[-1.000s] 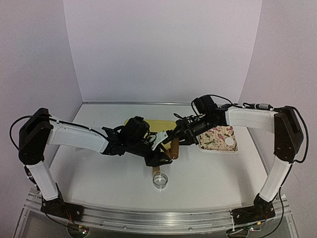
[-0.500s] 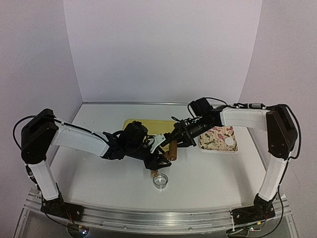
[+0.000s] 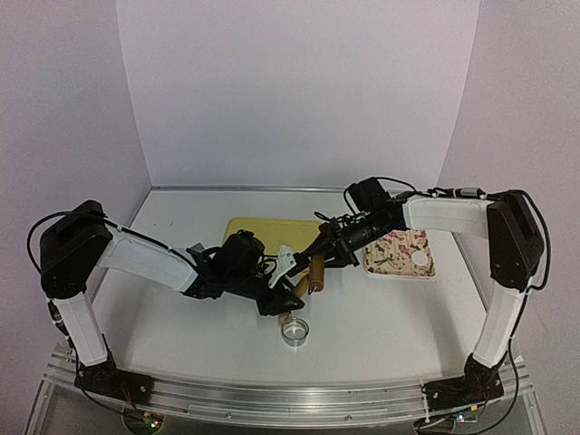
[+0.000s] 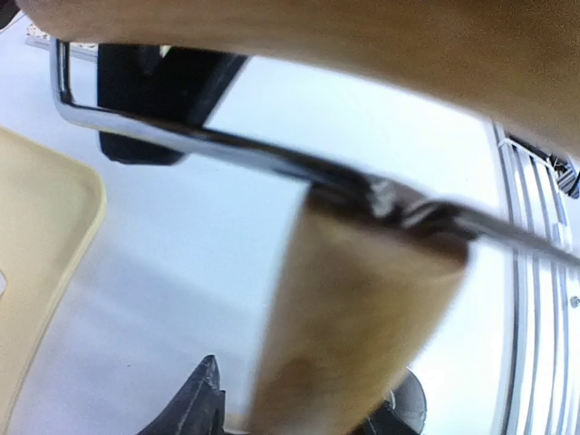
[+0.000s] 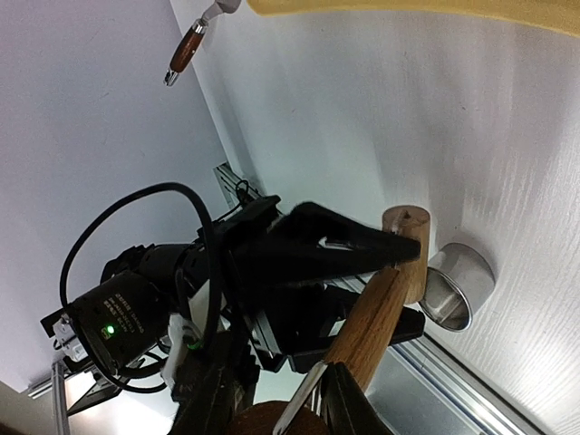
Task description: Roll out the dumpling wrappers from the dough
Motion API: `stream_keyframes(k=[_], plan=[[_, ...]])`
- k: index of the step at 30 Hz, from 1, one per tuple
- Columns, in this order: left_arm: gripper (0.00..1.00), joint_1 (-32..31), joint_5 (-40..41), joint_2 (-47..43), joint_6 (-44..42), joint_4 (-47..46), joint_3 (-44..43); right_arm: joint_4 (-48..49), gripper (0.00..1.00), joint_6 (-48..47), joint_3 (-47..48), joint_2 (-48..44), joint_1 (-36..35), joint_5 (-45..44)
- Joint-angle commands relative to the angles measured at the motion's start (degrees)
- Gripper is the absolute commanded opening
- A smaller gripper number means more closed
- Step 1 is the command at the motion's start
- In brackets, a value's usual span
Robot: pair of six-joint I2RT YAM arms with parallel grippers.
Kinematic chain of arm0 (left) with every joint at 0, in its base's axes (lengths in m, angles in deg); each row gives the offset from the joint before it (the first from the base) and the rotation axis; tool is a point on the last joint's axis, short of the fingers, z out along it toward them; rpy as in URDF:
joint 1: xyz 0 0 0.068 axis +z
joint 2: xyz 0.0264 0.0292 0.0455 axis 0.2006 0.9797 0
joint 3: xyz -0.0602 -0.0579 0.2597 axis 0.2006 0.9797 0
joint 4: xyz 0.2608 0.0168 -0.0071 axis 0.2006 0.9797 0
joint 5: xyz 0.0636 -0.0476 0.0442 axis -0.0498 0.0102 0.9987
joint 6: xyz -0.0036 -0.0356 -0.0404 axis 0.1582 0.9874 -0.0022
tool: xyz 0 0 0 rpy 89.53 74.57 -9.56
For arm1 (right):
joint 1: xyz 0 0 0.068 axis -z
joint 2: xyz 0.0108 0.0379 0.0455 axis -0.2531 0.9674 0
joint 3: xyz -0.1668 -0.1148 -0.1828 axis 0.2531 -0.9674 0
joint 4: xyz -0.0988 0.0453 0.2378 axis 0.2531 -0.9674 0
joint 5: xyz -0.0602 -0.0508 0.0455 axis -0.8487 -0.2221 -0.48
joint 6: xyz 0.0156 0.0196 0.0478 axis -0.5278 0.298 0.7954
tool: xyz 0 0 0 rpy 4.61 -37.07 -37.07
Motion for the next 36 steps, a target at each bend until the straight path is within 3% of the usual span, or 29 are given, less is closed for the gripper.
stream_keyframes(k=[1,6,8,14,21,30,36], plan=[[0.27,0.22,1.35,-2.08,0.04,-0.76,0.60,0.77,0.00,-0.76,1.22,-0.64,0.71,2.10],[0.03,0.24,2.85,-3.59,-0.87,-0.88,0.47,0.66,0.00,-1.88,-0.92,-1.64,1.62,1.42],[0.00,0.22,3.12,-4.07,-1.61,0.61,-0.36,0.33,0.06,-2.29,-1.89,-1.86,1.66,0.96],[0.00,0.22,3.44,-2.76,-5.52,10.96,-7.52,-1.87,0.33,-3.51,-2.98,-2.63,1.67,-1.33],[0.00,0.22,3.82,0.52,-5.58,20.31,-15.31,-8.80,0.50,-7.00,-1.83,-2.16,1.29,-3.67],[0.00,0.22,6.12,3.98,-7.01,25.59,-21.46,-11.26,0.58,-7.78,0.35,-1.64,-0.22,-1.38],[0.00,0.22,9.03,4.30,-9.56,25.45,-21.89,-11.71,0.57,-7.77,0.76,-0.70,-0.81,-0.88]])
